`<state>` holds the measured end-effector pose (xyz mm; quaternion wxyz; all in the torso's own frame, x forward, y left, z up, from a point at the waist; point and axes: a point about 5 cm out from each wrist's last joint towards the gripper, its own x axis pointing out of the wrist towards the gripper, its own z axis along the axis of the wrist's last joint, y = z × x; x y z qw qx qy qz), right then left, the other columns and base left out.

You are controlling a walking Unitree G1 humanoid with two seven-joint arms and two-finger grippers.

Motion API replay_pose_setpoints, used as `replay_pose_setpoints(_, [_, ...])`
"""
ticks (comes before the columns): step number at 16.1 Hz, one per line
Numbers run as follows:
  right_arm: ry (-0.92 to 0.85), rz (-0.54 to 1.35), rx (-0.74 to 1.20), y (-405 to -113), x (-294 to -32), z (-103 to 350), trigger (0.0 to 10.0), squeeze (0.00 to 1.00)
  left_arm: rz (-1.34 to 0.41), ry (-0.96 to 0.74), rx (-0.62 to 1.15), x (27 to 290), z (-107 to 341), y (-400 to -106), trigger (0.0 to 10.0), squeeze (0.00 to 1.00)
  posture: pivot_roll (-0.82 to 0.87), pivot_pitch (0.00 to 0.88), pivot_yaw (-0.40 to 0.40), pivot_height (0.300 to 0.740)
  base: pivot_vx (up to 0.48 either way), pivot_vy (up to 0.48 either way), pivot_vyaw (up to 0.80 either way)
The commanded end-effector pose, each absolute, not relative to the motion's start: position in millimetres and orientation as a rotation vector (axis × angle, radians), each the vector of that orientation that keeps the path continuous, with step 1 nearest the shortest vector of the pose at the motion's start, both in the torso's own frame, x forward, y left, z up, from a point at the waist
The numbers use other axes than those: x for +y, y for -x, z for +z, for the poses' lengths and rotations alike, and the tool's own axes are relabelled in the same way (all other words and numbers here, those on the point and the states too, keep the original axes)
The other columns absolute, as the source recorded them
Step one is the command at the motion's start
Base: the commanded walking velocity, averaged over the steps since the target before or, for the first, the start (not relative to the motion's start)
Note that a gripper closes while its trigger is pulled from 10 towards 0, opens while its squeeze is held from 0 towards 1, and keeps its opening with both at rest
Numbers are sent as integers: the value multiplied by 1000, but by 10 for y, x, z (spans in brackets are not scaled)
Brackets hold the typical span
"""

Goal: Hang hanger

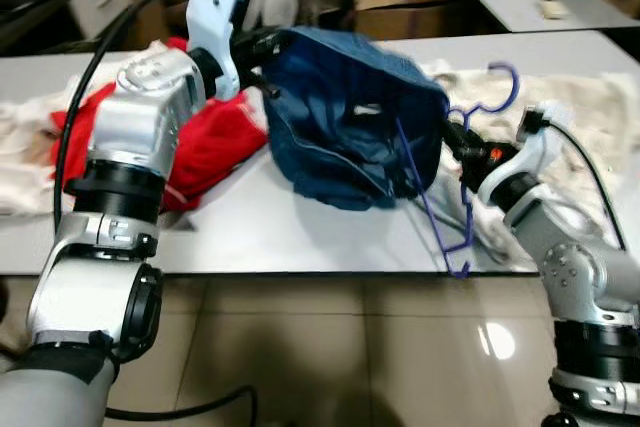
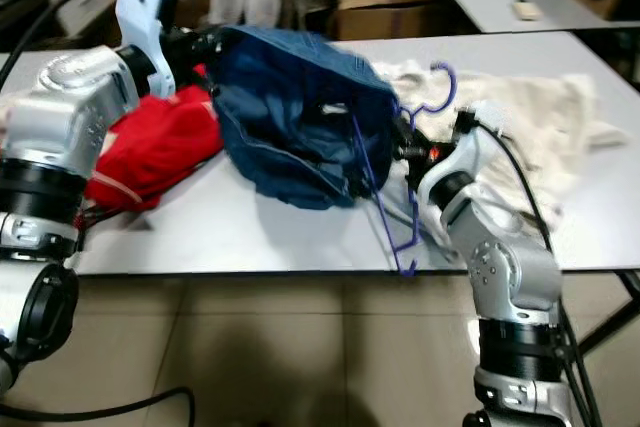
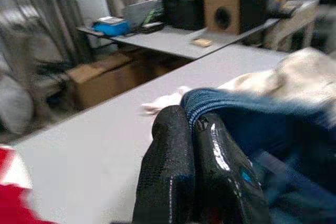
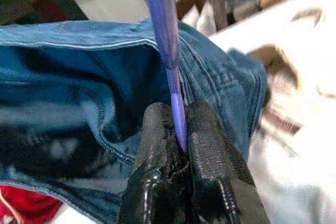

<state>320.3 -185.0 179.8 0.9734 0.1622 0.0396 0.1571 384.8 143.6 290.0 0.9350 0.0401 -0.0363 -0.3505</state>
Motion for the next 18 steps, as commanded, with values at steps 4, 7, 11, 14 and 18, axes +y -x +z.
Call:
replay_pose_setpoints(4, [-538, 321, 78, -3318, -1717, 1716, 10000, 0, -859, -54, 2, 1195, 2809, -3783, 0, 0, -160, 0, 152, 740, 0, 0, 0])
replay_pose_setpoints(7, [-801, 312, 14, -3453, -1608, 1798, 10000, 0, -930, -130, 113, 1070, 2552, -3705, 0, 0, -137, 0, 175, 740, 0, 0, 0])
replay_pose_setpoints(11, [-1142, 197, -33, -3693, -1610, 1719, 10000, 0, -1095, -253, 245, 1099, 2413, -3512, 0, 0, -101, 0, 180, 740, 0, 0, 0])
replay_pose_setpoints(14, [-1289, 131, -66, -3866, -1500, 1771, 10000, 0, -1284, -179, 316, 957, 2271, -3264, 0, 0, -71, 0, 180, 740, 0, 0, 0])
replay_pose_setpoints(18, [-1372, 87, -63, -4000, -1272, 1834, 10000, 0, -1428, 70, 316, 591, 2313, -3066, 0, 0, -34, 0, 169, 740, 0, 0, 0])
